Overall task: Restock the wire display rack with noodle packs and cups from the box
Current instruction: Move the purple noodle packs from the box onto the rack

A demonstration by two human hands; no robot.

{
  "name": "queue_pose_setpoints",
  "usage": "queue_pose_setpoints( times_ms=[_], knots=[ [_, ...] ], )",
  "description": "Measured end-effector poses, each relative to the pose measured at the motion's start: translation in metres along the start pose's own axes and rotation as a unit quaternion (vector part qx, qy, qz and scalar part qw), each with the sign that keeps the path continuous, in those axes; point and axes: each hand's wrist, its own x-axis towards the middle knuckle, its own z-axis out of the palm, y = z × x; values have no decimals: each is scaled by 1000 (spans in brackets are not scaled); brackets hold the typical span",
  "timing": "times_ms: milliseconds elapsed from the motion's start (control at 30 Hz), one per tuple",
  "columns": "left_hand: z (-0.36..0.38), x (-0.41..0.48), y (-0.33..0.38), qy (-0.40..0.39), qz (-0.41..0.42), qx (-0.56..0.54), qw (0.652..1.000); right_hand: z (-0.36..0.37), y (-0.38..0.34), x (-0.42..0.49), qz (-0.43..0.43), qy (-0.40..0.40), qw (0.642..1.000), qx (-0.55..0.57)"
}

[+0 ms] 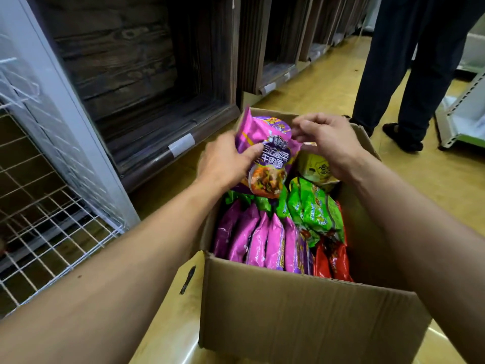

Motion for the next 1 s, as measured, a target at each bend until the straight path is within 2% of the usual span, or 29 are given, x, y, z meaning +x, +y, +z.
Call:
queue_pose_setpoints(
  times_ms=[67,100,133,200,267,367,500,633,833,1000],
  knots=[
    [-6,3,-4,31,-20,-7,999,-8,15,-2,81,-23,992,-98],
    [-9,5,-5,40,-23,-20,999,-11,24,-5,133,-67,977,-152],
    [-12,5,-5,45,-24,-35,998,-13,34,-9,185,-125,951,-215],
    [-16,6,-6,41,-19,-69,997,-11,52,-23,275,-235,869,-337],
    [-16,6,-7,18,-15,-94,995,-4,68,-34,325,-287,808,-399],
    [-12,3,-8,-27,-18,-136,990,4,81,-40,363,-288,790,-401],
    [-6,3,-8,-64,-8,-160,985,-2,91,-38,359,-268,801,-396],
    [-8,2,-9,-87,-4,-177,980,-23,88,-31,300,-247,836,-388],
    [-11,-2,-7,-90,11,-222,971,-62,60,-26,280,-239,906,-209],
    [-18,-8,0,-174,15,-260,950,-76,57,-13,263,-183,942,-97]
  ],
)
